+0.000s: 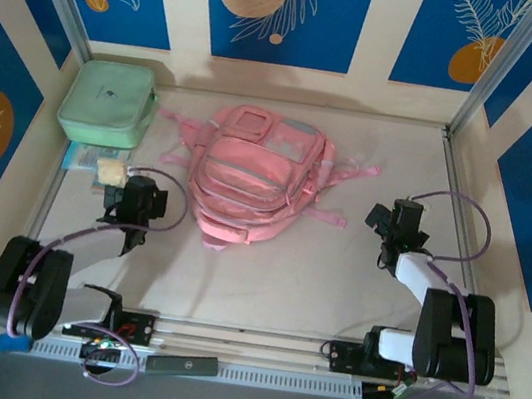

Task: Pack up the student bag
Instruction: Reset both arms

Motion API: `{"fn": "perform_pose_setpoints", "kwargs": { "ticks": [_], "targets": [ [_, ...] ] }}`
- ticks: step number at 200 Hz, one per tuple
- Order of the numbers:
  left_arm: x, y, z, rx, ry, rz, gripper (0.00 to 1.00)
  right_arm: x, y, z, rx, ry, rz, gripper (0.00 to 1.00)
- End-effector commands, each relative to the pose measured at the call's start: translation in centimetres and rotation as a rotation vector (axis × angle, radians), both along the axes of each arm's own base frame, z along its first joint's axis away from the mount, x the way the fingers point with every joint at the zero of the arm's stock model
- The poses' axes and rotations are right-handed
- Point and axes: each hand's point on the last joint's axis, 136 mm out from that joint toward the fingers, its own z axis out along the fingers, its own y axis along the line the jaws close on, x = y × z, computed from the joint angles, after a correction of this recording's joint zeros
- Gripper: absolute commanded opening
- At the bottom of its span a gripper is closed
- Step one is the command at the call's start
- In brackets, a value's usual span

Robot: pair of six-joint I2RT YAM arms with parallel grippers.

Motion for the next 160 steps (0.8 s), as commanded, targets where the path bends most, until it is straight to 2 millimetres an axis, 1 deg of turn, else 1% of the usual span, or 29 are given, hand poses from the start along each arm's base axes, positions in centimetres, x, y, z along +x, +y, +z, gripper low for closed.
{"fn": "perform_pose_setpoints", "kwargs": {
  "ticks": [1, 8, 22, 36, 45, 50, 56, 61, 64, 71, 77, 85, 91, 98, 127, 134, 160],
  "targets": [
    [3.5, -2.0, 5.1, 0.009, -0.305, -0.138, 0.99, 4.5, 3.4, 4.6, 0.024, -0.264, 0.266, 0.99],
    [3.8, -2.4, 5.3, 0.008, -0.324, -0.159, 0.99, 4.9, 4.6, 5.0, 0.012, -0.290, 0.341, 0.99],
    [4.5, -3.2, 4.7, -0.036, -0.289, -0.213, 0.99, 5.3, 6.4, 4.5, -0.002, -0.286, 0.434, 0.99],
    [4.7, -4.6, 3.8, -0.058, -0.304, -0.288, 0.99, 5.0, 8.2, 3.5, -0.046, -0.320, 0.516, 0.99],
    [4.7, -4.8, 3.2, -0.055, -0.323, -0.304, 0.99, 4.8, 9.4, 3.1, -0.088, -0.348, 0.569, 0.99],
    [4.7, -4.7, 3.0, -0.056, -0.340, -0.303, 0.99, 4.8, 9.4, 2.9, -0.096, -0.352, 0.556, 0.99],
    [4.6, -4.6, 2.6, -0.062, -0.345, -0.301, 0.99, 4.7, 9.1, 2.5, -0.078, -0.316, 0.544, 0.99],
    [4.8, -4.5, 2.8, -0.052, -0.362, -0.298, 0.99, 5.0, 8.5, 2.2, -0.055, -0.284, 0.520, 0.99],
    [4.9, -4.5, 3.0, -0.051, -0.366, -0.294, 0.99, 5.3, 8.2, 2.4, -0.035, -0.286, 0.512, 0.99],
    [5.3, -4.2, 2.9, -0.063, -0.336, -0.276, 0.99, 5.3, 8.0, 2.7, -0.010, -0.304, 0.519, 0.99],
    [5.7, -4.0, 2.2, -0.069, -0.282, -0.253, 0.99, 5.3, 8.0, 2.6, -0.018, -0.295, 0.518, 0.99],
    [6.3, -3.1, 1.9, -0.092, -0.264, -0.216, 0.99, 5.3, 8.0, 2.5, -0.038, -0.292, 0.504, 0.99],
    [6.3, -2.1, 1.8, -0.123, -0.256, -0.181, 0.99, 5.3, 7.9, 2.6, -0.035, -0.294, 0.506, 0.99],
    [6.1, -1.6, 1.6, -0.137, -0.259, -0.165, 0.99, 5.3, 8.0, 2.7, -0.038, -0.300, 0.504, 0.99],
    [6.0, -1.5, 2.1, -0.129, -0.289, -0.160, 0.99, 5.3, 8.0, 2.6, -0.038, -0.298, 0.509, 0.99],
    [6.0, -1.5, 1.8, -0.130, -0.271, -0.159, 0.99, 5.3, 8.0, 2.6, -0.038, -0.296, 0.508, 0.99],
    [6.2, -1.7, 1.8, -0.128, -0.269, -0.171, 0.99, 5.3, 8.0, 2.6, -0.033, -0.297, 0.510, 0.99]
  ]
}}
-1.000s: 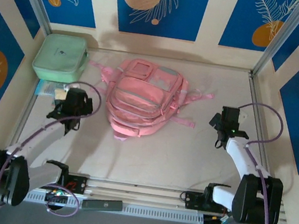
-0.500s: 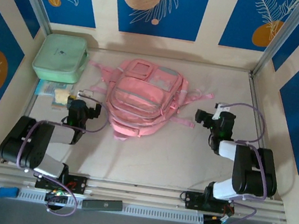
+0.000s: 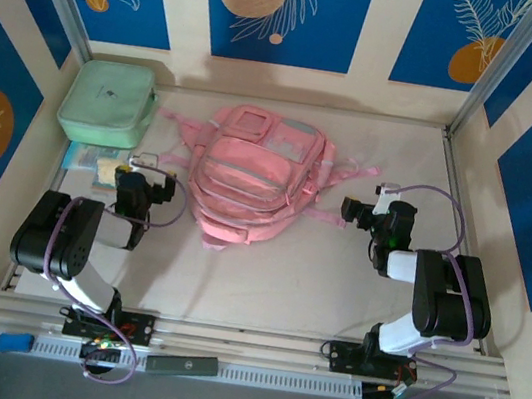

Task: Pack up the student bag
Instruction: Reset both arms

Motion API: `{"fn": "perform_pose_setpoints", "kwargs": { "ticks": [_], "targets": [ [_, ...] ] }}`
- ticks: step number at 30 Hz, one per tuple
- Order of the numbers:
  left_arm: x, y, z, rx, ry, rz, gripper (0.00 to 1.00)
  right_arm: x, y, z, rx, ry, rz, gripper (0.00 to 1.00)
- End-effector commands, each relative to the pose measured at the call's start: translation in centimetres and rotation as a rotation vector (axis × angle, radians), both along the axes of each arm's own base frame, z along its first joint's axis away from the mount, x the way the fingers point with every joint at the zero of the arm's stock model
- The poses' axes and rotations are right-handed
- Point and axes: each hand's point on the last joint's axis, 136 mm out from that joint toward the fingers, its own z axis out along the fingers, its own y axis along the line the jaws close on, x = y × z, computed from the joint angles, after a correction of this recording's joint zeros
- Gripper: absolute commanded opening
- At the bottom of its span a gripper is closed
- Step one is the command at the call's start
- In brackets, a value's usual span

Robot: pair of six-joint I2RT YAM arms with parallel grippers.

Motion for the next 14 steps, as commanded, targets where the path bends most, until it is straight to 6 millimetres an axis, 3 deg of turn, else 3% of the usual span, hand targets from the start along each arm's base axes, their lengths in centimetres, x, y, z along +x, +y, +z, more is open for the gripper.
{"fn": "perform_pose_setpoints", "kwargs": {
  "ticks": [1, 14],
  "targets": [
    [0.45, -0.29, 0.94, -0.024, -0.029, -0.013, 0.99, 0.78, 0.31, 1.62, -0.010, -0.062, 0.025, 0.99],
    [0.61, -0.98, 0.84, -0.025, -0.017, -0.056, 0.99, 0.72, 0.54, 1.67, -0.007, -0.064, 0.041, 0.99]
  ]
}}
